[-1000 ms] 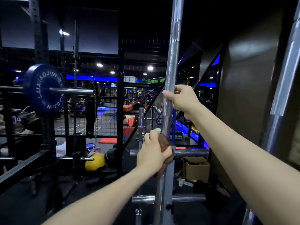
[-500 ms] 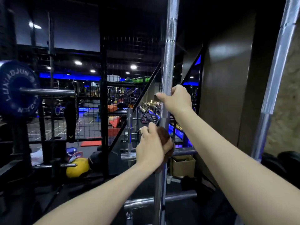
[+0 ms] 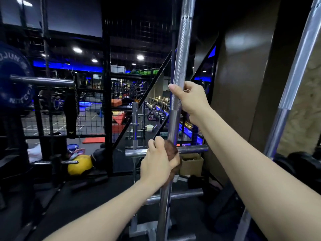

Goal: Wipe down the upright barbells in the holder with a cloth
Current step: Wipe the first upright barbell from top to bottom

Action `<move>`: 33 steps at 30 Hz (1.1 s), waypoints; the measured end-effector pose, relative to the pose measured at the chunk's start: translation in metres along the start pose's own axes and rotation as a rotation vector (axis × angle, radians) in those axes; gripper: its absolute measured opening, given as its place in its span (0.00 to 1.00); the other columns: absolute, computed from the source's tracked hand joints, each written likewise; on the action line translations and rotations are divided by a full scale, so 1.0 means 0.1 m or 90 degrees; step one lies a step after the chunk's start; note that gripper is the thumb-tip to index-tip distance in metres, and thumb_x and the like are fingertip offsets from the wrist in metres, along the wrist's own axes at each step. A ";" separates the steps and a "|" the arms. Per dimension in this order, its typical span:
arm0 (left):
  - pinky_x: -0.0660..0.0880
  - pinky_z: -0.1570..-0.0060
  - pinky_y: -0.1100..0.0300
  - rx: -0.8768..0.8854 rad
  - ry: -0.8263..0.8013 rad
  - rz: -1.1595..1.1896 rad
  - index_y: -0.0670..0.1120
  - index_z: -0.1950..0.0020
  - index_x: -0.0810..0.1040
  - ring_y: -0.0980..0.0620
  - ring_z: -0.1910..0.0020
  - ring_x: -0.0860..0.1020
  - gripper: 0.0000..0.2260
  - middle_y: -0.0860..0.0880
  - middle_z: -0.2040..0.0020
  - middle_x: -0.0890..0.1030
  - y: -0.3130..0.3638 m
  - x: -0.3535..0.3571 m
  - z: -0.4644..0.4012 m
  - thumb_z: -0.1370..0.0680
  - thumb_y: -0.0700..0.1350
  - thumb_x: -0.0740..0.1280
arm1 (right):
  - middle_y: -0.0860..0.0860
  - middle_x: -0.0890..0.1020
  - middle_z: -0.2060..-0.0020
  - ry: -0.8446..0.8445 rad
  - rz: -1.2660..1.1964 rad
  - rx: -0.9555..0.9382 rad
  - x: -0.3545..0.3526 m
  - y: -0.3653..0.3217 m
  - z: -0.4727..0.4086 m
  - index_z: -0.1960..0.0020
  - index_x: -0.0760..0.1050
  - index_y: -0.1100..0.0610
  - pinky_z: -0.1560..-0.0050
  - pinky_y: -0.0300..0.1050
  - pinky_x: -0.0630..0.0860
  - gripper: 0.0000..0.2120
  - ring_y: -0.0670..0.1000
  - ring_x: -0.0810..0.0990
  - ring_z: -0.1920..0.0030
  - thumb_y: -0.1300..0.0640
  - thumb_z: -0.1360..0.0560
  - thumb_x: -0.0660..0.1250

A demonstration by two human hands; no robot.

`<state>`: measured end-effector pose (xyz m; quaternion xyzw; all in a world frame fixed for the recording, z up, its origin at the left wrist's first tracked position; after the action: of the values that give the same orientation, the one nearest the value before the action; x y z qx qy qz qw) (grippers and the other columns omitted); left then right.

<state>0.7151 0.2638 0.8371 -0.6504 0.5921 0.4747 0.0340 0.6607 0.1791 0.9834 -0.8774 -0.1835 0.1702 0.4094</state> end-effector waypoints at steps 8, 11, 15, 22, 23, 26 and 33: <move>0.73 0.58 0.47 0.031 0.108 0.071 0.45 0.41 0.61 0.41 0.48 0.75 0.23 0.46 0.44 0.68 0.29 -0.40 -0.43 0.25 0.57 0.65 | 0.53 0.80 0.60 -0.027 -0.063 -0.007 0.08 0.24 0.16 0.53 0.79 0.57 0.52 0.52 0.76 0.13 0.51 0.77 0.58 0.47 0.28 0.71; 0.70 0.61 0.52 0.026 0.052 0.026 0.47 0.44 0.60 0.43 0.49 0.75 0.22 0.49 0.46 0.66 0.11 -0.20 -0.25 0.26 0.57 0.66 | 0.53 0.76 0.60 -0.064 -0.124 0.021 0.03 0.46 0.28 0.55 0.79 0.54 0.56 0.50 0.74 0.08 0.50 0.73 0.58 0.49 0.26 0.70; 0.71 0.57 0.51 -0.030 -0.074 -0.013 0.47 0.44 0.60 0.43 0.46 0.75 0.21 0.50 0.47 0.66 -0.25 0.22 0.14 0.25 0.58 0.65 | 0.52 0.74 0.60 -0.066 -0.124 0.018 -0.01 0.54 0.36 0.54 0.79 0.51 0.57 0.53 0.76 0.04 0.50 0.67 0.58 0.56 0.22 0.66; 0.71 0.61 0.51 0.055 0.014 0.029 0.48 0.49 0.58 0.46 0.53 0.75 0.19 0.48 0.48 0.67 -0.09 -0.09 -0.08 0.25 0.56 0.65 | 0.39 0.73 0.73 -0.077 -0.101 0.022 0.07 0.61 0.41 0.63 0.73 0.48 0.61 0.41 0.72 0.11 0.40 0.70 0.67 0.52 0.23 0.66; 0.73 0.61 0.50 0.061 0.024 0.043 0.48 0.49 0.58 0.44 0.54 0.76 0.19 0.48 0.47 0.68 -0.04 -0.16 -0.14 0.25 0.56 0.65 | 0.40 0.71 0.74 -0.081 -0.102 0.022 0.09 0.64 0.43 0.65 0.72 0.49 0.64 0.40 0.70 0.13 0.41 0.69 0.68 0.51 0.23 0.66; 0.75 0.60 0.48 0.054 0.024 0.046 0.48 0.48 0.57 0.43 0.55 0.76 0.19 0.48 0.48 0.67 -0.02 -0.15 -0.14 0.25 0.56 0.65 | 0.43 0.65 0.74 -0.093 -0.121 0.010 0.11 0.72 0.44 0.69 0.70 0.50 0.69 0.40 0.64 0.17 0.44 0.64 0.70 0.50 0.23 0.67; 0.72 0.59 0.52 -0.012 -0.095 0.004 0.50 0.50 0.56 0.45 0.49 0.75 0.19 0.50 0.47 0.66 -0.37 0.32 0.17 0.25 0.57 0.65 | 0.43 0.60 0.77 -0.082 -0.083 0.013 0.06 0.73 0.43 0.62 0.69 0.62 0.73 0.36 0.63 0.16 0.43 0.59 0.76 0.53 0.21 0.65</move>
<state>0.7300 0.2614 0.7878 -0.6115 0.5855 0.5276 0.0701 0.6602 0.1666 0.8998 -0.8467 -0.2645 0.2007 0.4157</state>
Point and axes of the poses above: each hand's wrist, its own z-axis away from the middle knuckle, its own x-axis out of the palm, y = z × x, the point moved 2 cm from there along -z, towards the middle knuckle
